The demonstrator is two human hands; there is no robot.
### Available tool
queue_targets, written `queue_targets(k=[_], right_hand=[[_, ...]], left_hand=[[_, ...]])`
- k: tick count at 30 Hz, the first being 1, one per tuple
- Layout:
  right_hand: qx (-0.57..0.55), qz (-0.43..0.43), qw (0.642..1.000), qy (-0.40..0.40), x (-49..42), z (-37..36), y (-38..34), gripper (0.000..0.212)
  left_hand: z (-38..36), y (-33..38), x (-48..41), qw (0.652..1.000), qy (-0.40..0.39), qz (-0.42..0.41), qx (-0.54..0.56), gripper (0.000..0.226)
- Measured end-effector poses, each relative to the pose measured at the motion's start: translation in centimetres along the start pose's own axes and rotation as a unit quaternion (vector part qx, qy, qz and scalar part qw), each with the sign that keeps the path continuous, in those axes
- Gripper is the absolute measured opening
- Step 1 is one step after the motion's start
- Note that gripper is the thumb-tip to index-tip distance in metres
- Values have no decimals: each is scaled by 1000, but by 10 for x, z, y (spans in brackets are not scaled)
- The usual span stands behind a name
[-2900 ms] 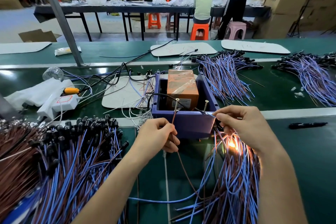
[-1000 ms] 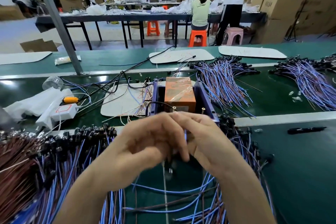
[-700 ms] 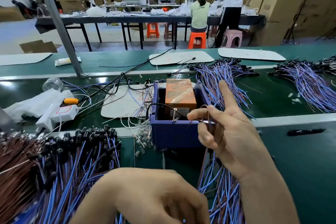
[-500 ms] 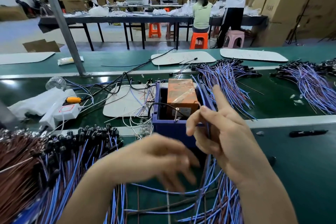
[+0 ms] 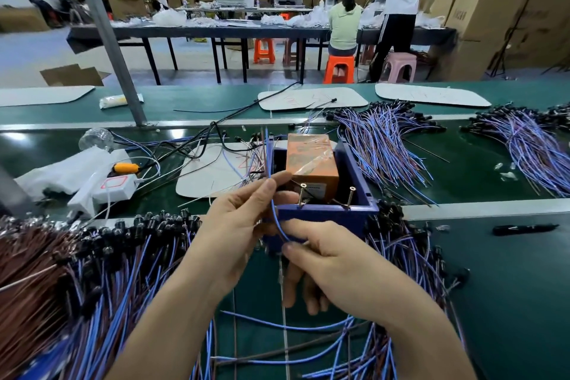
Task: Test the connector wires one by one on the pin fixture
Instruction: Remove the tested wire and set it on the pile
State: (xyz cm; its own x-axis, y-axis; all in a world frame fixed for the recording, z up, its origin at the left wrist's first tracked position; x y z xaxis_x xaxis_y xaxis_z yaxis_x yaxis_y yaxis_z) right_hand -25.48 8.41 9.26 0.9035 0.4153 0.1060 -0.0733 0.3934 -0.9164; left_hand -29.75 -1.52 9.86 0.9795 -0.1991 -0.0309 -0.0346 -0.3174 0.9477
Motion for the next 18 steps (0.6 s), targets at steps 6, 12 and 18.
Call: queue_targets(k=[6, 12, 18], right_hand=[[-69, -17, 984, 163, 6, 43, 8, 27], [-67, 31, 966, 249, 12, 62, 10, 11], [-134, 49, 953, 267, 10, 66, 11, 14]], left_hand=[[-19, -7, 7, 987, -84, -1, -137, 25], [-38, -22, 13, 977, -134, 28, -163, 18], [-37, -26, 13, 980, -135, 59, -135, 20]])
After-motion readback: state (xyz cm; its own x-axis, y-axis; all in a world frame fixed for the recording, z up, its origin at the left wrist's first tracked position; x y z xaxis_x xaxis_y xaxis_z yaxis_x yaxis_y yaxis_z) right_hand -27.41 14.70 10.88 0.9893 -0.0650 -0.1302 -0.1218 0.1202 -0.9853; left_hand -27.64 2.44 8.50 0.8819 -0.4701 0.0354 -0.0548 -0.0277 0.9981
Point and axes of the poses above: each hand's wrist, its own x-axis away from the middle knuckle, its own z-axis out of the back of the hand, y = z × x, the point moved 7 cm from there along -x, towards the middle knuckle
